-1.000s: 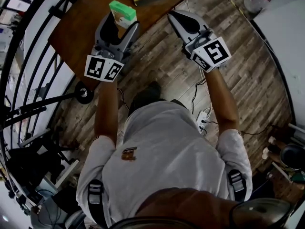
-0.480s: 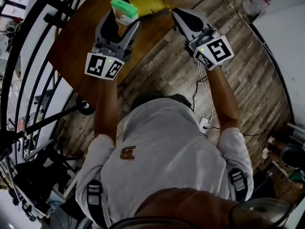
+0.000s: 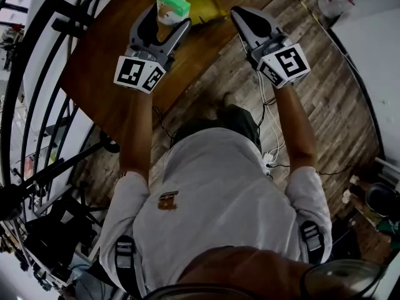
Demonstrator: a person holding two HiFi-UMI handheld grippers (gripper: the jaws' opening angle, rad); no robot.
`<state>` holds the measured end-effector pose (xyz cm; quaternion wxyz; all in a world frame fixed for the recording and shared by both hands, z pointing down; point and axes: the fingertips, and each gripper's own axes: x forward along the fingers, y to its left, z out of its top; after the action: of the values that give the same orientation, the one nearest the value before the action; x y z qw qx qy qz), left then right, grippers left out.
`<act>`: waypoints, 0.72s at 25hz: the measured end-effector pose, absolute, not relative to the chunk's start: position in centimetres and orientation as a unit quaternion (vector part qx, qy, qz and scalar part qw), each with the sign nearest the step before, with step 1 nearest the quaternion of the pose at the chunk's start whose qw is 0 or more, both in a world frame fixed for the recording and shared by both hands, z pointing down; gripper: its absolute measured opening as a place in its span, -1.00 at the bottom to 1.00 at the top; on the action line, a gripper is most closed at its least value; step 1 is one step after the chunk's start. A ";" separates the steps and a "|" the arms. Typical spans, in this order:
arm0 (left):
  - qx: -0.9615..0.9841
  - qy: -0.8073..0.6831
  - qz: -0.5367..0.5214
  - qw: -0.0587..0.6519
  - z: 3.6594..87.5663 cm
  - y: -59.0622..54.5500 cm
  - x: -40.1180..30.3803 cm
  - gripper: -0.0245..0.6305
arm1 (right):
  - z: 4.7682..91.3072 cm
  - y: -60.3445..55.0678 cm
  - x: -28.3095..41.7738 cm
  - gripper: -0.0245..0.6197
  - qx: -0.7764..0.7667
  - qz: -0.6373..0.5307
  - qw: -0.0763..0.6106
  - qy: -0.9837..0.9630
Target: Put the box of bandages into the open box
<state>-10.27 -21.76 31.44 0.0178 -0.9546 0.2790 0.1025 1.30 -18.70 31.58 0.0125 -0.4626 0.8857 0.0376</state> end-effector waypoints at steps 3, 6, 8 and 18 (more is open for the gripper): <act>-0.957 0.277 0.087 0.017 32.9 -23.2 -10.4 0.20 | 32.3 -20.2 1.2 -0.82 -0.465 0.038 0.007 0.885; -0.960 0.271 0.061 0.020 34.7 -25.2 -8.8 0.20 | 33.3 -22.5 2.7 -0.82 -0.467 0.029 0.008 0.884; -0.962 0.271 0.038 0.021 35.7 -26.7 -7.4 0.20 | 33.8 -24.1 3.7 -0.82 -0.462 0.026 0.005 0.887; -0.960 0.253 -0.115 0.019 42.7 -34.5 -0.6 0.20 | 34.8 -33.3 8.9 -0.82 -0.428 0.021 -0.010 0.904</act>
<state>-0.57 -34.47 42.73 0.0188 -0.9605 0.2529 -0.1147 8.89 -33.32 34.78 -0.0104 -0.4277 0.9036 0.0215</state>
